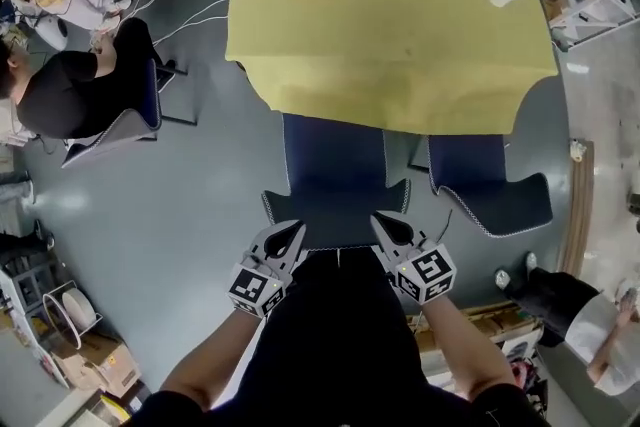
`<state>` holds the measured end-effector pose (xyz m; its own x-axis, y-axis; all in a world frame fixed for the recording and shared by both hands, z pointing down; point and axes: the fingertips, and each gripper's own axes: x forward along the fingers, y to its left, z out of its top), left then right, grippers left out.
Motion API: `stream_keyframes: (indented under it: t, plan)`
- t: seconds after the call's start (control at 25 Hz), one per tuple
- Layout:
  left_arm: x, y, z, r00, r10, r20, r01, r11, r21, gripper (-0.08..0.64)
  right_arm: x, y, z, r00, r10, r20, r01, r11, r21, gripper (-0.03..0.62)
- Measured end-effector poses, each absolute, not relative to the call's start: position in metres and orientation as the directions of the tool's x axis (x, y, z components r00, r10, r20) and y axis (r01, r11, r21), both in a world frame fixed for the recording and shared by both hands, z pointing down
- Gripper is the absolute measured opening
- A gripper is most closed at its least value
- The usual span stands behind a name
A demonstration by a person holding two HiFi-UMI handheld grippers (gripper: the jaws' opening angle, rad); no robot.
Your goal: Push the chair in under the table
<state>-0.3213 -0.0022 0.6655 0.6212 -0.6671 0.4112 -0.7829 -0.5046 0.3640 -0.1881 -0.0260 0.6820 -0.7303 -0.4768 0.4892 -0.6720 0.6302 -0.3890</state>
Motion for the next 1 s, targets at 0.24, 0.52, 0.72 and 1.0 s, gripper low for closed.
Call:
stream_keyframes:
  t: [0.24, 0.52, 0.72, 1.0]
  plan:
    - [-0.327, 0.017, 0.7, 0.626, -0.608, 0.488, -0.777, -0.541, 0.323, 0.008, -0.195, -0.006, 0.723, -0.706, -0.416, 0.573, -0.673, 0.645, -0.362, 0.014]
    - [-0.312, 0.053, 0.742, 0.652, -0.455, 0.606, -0.698, -0.674, 0.245, 0.135, -0.195, 0.026, 0.754, -0.684, -0.288, 0.67, -0.592, 0.756, -0.28, 0.089]
    - [-0.312, 0.071, 0.765, 0.634, -0.372, 0.678, -0.628, -0.759, 0.172, 0.164, -0.193, 0.05, 0.774, -0.64, -0.163, 0.751, -0.468, 0.858, -0.213, 0.185]
    - [-0.313, 0.093, 0.793, 0.606, -0.291, 0.74, -0.543, -0.832, 0.118, 0.178, -0.184, 0.076, 0.804, -0.551, -0.066, 0.832, -0.356, 0.92, -0.163, 0.204]
